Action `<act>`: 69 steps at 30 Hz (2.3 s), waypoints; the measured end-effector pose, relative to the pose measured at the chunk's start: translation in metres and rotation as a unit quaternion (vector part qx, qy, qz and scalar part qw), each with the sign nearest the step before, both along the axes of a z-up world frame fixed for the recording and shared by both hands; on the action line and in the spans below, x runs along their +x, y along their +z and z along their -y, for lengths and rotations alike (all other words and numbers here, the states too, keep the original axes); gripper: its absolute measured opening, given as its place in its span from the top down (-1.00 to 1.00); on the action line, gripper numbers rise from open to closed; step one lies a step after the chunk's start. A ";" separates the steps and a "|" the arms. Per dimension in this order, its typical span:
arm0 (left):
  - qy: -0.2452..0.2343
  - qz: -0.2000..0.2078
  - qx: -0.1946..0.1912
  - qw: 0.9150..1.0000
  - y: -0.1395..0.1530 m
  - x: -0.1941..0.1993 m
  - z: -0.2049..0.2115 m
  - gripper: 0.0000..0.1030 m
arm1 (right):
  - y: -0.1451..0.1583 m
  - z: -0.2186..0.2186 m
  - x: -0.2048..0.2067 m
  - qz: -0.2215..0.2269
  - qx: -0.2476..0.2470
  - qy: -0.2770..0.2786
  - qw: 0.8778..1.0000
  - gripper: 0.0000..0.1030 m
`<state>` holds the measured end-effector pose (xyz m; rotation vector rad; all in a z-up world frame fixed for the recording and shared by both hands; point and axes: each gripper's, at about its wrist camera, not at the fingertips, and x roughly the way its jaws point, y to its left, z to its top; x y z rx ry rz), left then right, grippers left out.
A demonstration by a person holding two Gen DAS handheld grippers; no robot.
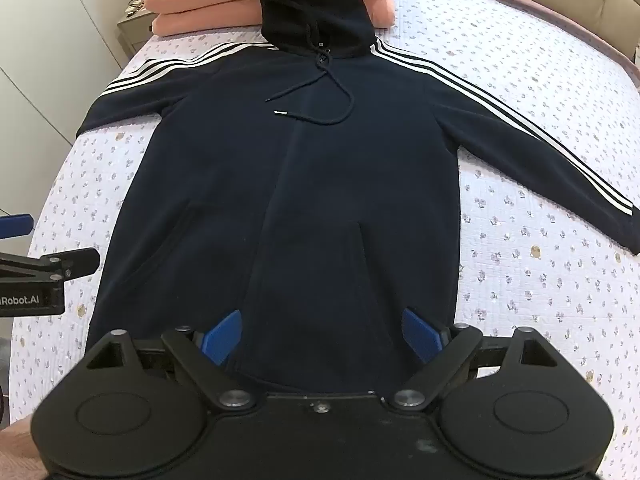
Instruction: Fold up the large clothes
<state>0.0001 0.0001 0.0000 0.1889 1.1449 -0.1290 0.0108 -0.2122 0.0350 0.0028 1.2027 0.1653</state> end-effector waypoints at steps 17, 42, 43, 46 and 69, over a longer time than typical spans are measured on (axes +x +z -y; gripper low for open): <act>0.000 -0.011 -0.038 0.999 0.000 0.009 -0.002 -0.95 | 0.002 0.003 0.001 0.008 -0.005 -0.007 1.000 -1.00; 0.046 -0.006 -0.030 0.998 0.003 0.002 -0.009 -0.97 | 0.019 0.019 -0.017 0.047 0.039 -0.011 0.998 -1.00; 0.048 -0.005 -0.030 0.998 0.003 0.003 -0.010 -0.97 | 0.019 0.019 -0.017 0.048 0.039 -0.012 0.998 -1.00; 0.053 0.001 -0.022 0.998 0.003 0.004 -0.011 -0.97 | 0.018 0.019 -0.016 0.050 0.038 -0.014 0.998 -1.00; 0.066 0.033 -0.011 0.997 0.009 0.006 -0.019 -0.98 | 0.015 0.017 -0.013 0.047 0.037 -0.011 0.998 -1.00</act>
